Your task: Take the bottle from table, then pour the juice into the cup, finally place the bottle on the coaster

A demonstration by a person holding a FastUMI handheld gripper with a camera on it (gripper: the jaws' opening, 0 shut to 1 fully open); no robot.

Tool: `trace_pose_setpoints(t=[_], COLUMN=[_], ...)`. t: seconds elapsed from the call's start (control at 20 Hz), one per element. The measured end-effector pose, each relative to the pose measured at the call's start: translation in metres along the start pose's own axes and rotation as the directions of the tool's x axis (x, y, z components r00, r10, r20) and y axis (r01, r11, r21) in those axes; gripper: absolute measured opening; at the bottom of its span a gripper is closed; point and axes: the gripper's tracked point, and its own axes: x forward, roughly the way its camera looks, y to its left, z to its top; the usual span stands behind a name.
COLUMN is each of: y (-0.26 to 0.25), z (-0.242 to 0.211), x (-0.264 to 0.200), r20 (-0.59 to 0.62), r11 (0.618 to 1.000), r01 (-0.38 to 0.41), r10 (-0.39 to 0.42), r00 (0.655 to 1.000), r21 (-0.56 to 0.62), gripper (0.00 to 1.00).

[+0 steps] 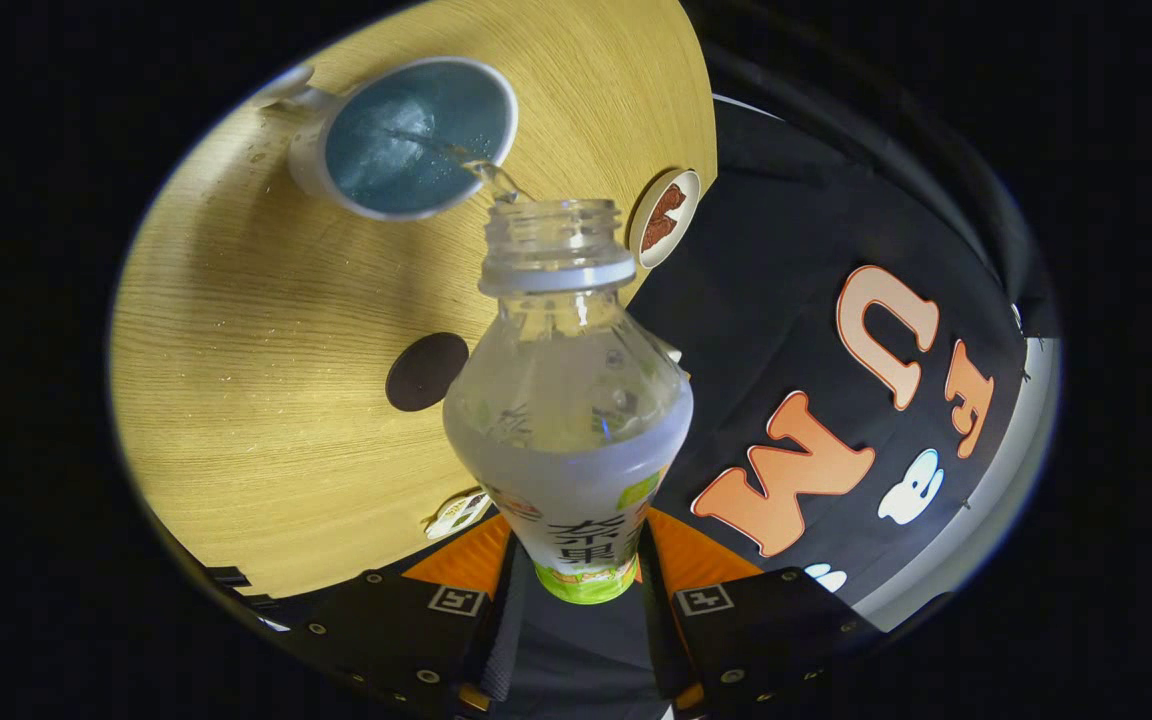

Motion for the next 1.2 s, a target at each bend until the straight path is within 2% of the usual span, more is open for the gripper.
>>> trace_pose_setpoints(t=[1.2], y=[-0.011], z=[-0.003], x=[-0.005], r20=[-0.018], r11=[0.992], r01=[-0.002], r10=[0.000], r00=[1.000], r21=[-0.126], gripper=[0.55])
